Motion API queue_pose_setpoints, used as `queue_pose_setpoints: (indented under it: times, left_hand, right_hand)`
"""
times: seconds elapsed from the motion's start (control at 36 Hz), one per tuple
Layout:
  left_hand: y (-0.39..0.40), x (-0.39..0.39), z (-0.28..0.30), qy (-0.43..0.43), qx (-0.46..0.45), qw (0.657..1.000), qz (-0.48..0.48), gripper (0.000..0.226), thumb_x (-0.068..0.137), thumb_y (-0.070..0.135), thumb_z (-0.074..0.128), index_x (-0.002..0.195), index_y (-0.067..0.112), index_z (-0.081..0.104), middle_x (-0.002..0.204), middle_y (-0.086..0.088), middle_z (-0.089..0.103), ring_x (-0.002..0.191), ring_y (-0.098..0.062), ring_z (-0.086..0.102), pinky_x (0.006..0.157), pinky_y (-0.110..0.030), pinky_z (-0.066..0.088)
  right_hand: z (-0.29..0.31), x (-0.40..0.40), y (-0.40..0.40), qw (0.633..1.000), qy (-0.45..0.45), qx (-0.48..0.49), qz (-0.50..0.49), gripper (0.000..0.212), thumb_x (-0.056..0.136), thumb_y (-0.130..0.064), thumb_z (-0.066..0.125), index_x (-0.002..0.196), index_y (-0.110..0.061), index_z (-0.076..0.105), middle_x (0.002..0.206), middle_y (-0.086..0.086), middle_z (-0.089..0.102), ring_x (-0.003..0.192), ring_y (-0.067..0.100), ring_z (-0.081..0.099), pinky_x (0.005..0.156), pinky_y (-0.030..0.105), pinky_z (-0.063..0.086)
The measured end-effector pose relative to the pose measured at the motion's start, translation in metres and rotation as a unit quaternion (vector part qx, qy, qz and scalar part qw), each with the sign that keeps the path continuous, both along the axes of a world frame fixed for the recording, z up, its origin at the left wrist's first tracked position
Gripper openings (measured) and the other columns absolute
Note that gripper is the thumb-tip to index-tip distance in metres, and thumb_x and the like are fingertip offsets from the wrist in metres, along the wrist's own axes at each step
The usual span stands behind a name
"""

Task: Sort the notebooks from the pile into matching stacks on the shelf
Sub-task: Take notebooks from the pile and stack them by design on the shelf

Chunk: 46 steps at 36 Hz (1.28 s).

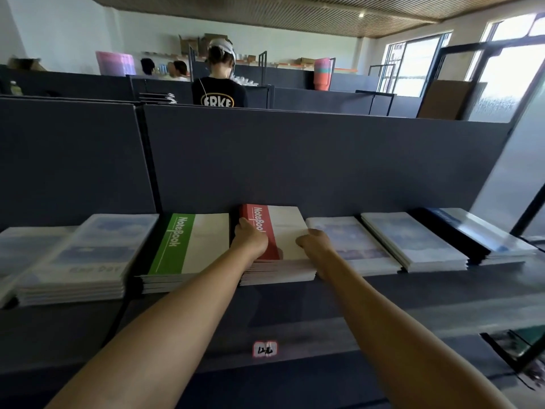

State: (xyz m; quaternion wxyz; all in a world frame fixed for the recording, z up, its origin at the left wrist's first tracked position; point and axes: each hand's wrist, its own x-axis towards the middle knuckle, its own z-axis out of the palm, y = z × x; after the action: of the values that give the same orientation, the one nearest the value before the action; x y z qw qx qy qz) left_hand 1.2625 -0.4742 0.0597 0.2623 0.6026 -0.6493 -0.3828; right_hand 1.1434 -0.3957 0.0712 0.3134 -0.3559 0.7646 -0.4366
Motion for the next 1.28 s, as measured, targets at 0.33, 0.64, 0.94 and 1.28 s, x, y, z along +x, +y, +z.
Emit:
queue_pose_setpoints:
  times: [0.33, 0.64, 0.94, 1.28]
  left_hand:
    - [0.02, 0.018, 0.023, -0.105, -0.146, 0.982, -0.049, 0.055, 0.1, 0.032, 0.046, 0.148, 0.015, 0.026, 0.147, -0.012, 0.036, 0.13, -0.032, 0.041, 0.106, -0.047, 0.039]
    - [0.064, 0.106, 0.031, -0.273, -0.202, 0.94, -0.011, 0.048, 0.102, 0.04, 0.035, 0.139, 0.01, 0.04, 0.141, -0.014, 0.045, 0.124, -0.032, 0.045, 0.097, -0.04, 0.039]
    - [0.107, 0.226, 0.029, -0.337, -0.144, 0.928, 0.072, 0.049, 0.101, 0.043, 0.036, 0.139, 0.012, 0.038, 0.144, -0.014, 0.04, 0.128, -0.035, 0.04, 0.093, -0.044, 0.04]
    - [0.157, 0.398, 0.03, -0.347, -0.097, 0.924, 0.127, 0.054, 0.101, 0.047, 0.033, 0.143, 0.014, 0.034, 0.147, -0.011, 0.036, 0.133, -0.033, 0.034, 0.101, -0.045, 0.037]
  right_hand:
    - [0.027, 0.007, 0.015, 0.95, 0.307, 0.038, 0.038, 0.054, 0.097, -0.041, 0.046, 0.14, -0.012, 0.034, 0.134, 0.011, 0.052, 0.118, 0.03, 0.052, 0.076, 0.032, 0.041]
    - [0.027, 0.061, 0.034, 0.879, 0.448, -0.023, 0.165, 0.047, 0.099, -0.042, 0.04, 0.138, -0.016, 0.04, 0.134, 0.009, 0.053, 0.12, 0.028, 0.051, 0.096, 0.039, 0.043]
    - [0.025, 0.171, 0.043, 0.827, 0.486, -0.063, 0.276, 0.051, 0.098, -0.04, 0.041, 0.141, -0.013, 0.039, 0.143, 0.007, 0.043, 0.131, 0.027, 0.036, 0.104, 0.039, 0.033]
    - [0.021, 0.334, 0.058, 0.813, 0.469, -0.054, 0.34, 0.047, 0.097, -0.039, 0.042, 0.137, -0.014, 0.043, 0.137, 0.008, 0.049, 0.126, 0.028, 0.042, 0.097, 0.038, 0.038]
